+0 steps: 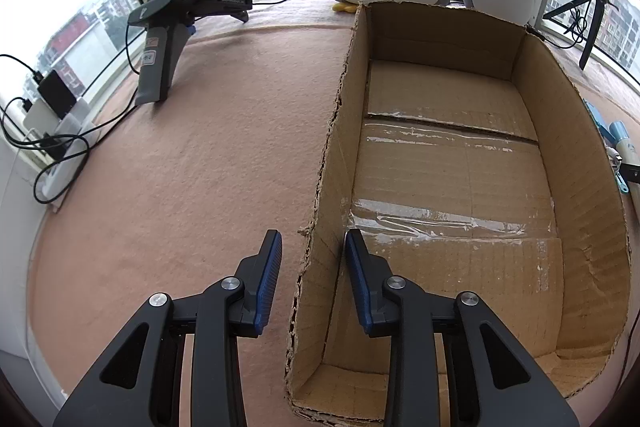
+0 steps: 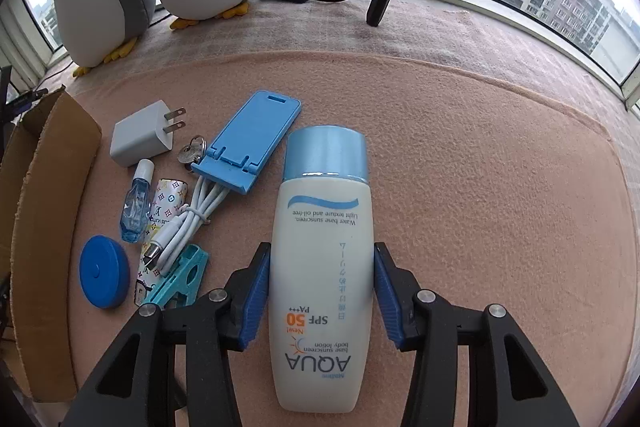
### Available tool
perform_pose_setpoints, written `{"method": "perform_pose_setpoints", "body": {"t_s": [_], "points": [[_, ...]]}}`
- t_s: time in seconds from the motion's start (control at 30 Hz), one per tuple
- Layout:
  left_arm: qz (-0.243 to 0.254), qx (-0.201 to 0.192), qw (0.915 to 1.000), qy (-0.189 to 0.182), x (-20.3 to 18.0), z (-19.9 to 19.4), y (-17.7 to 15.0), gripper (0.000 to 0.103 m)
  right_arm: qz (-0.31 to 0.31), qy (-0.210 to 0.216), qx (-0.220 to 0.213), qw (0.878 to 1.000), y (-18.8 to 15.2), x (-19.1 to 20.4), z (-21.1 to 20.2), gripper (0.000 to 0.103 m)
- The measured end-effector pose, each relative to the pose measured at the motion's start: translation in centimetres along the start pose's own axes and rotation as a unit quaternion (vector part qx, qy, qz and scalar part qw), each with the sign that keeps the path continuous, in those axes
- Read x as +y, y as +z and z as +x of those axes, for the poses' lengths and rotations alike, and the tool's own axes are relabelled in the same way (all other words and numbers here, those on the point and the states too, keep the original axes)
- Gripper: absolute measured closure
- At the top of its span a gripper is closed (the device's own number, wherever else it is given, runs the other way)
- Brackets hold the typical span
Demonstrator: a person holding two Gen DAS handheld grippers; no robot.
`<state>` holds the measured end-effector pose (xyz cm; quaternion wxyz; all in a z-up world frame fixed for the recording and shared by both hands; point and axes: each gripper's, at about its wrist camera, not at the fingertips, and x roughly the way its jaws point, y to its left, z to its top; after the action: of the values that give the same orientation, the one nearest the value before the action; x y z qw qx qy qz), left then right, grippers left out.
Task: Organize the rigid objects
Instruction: 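Close the right gripper around the white AQUA sunscreen bottle, then carry the bottle over the cardboard box and release it inside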
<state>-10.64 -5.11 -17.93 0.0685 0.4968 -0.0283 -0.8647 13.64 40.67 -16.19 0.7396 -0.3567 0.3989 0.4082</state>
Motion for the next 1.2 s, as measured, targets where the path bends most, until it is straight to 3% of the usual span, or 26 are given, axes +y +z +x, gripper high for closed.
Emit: {"method": "perform_pose_setpoints", "body": {"t_s": [0.4, 0.63, 1.0, 1.2], "points": [[-0.001, -0.001, 1.0000, 0.000, -0.1, 0.1, 0.1, 0.073, 0.057, 0.046, -0.015, 0.997, -0.7, -2.4, -0.5, 0.059], [-0.002, -0.001, 1.0000, -0.001, 0.0, 0.1, 0.1, 0.073, 0.061, 0.045, -0.034, 0.996, -0.9, -2.0, -2.4, 0.059], [-0.005, -0.006, 1.0000, -0.005, 0.1, 0.1, -0.1, 0.073, 0.006, 0.110, -0.083, 0.990, 1.2, 5.5, -8.9, 0.059], [-0.005, -0.008, 0.9999, -0.005, 0.1, 0.1, -0.1, 0.073, -0.042, 0.148, -0.086, 0.984, 1.9, 11.8, -9.6, 0.059]]}}
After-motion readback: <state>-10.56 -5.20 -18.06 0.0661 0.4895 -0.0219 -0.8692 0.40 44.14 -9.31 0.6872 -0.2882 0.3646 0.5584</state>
